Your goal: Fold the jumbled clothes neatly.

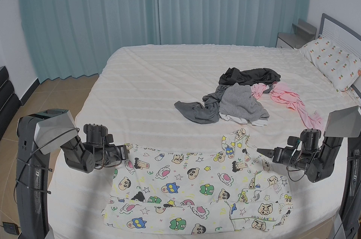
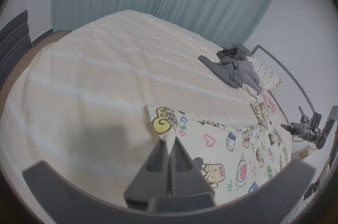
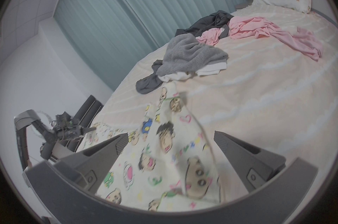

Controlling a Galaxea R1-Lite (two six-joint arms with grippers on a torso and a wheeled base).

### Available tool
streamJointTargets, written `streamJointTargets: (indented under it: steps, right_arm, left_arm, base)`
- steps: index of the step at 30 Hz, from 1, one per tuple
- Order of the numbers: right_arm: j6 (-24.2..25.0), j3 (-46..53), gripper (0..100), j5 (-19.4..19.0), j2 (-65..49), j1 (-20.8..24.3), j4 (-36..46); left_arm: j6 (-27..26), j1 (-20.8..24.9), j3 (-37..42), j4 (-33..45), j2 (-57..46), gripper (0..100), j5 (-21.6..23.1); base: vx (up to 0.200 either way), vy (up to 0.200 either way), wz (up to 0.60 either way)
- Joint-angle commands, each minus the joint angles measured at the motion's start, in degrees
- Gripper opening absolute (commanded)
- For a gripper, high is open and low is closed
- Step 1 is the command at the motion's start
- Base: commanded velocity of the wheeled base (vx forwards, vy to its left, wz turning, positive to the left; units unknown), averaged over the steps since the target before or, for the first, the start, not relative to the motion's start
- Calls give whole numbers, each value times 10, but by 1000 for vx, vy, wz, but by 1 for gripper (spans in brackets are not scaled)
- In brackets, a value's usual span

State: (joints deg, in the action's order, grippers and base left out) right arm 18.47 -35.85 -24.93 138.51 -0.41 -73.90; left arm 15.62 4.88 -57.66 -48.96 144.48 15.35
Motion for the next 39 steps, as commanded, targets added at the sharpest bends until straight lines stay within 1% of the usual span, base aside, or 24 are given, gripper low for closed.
streamJointTargets:
  steps: [1,2,5,12,16,24,25,28,30,39]
  right_arm:
    - [4,-102,100,36,68,7,56]
    - [4,-120,100,36,72,16,80]
    - [4,-141,100,37,80,29,118]
    - [4,-182,100,39,83,50,162]
    - [4,-215,100,52,84,49,194]
    - [3,-230,100,59,87,45,217]
    - [3,-230,0,59,85,46,223]
    - [0,-238,0,59,81,47,264]
    - [-1,-243,0,59,80,48,274]
    - [3,-253,0,54,81,48,280]
  left_arm:
    - [8,-4,22,-33,-3,0,-19]
    - [9,-4,28,-39,-5,0,-19]
    - [9,-4,30,-41,-8,0,-20]
    - [9,-4,39,-41,-15,0,-22]
    - [9,-3,41,-42,-16,0,-39]
    - [9,-4,41,-42,-17,0,-40]
    - [9,-4,41,-42,-17,0,-40]
    - [9,-4,41,-42,-19,0,-41]
    - [9,-5,42,-42,-21,0,-41]
    - [9,-5,48,-42,-27,0,-49]
  base:
    - [0,0,0]
    - [0,0,0]
    - [0,0,0]
    - [0,0,0]
    - [0,0,0]
    - [0,0,0]
    - [0,0,0]
    - [0,0,0]
    - [0,0,0]
    - [0,0,0]
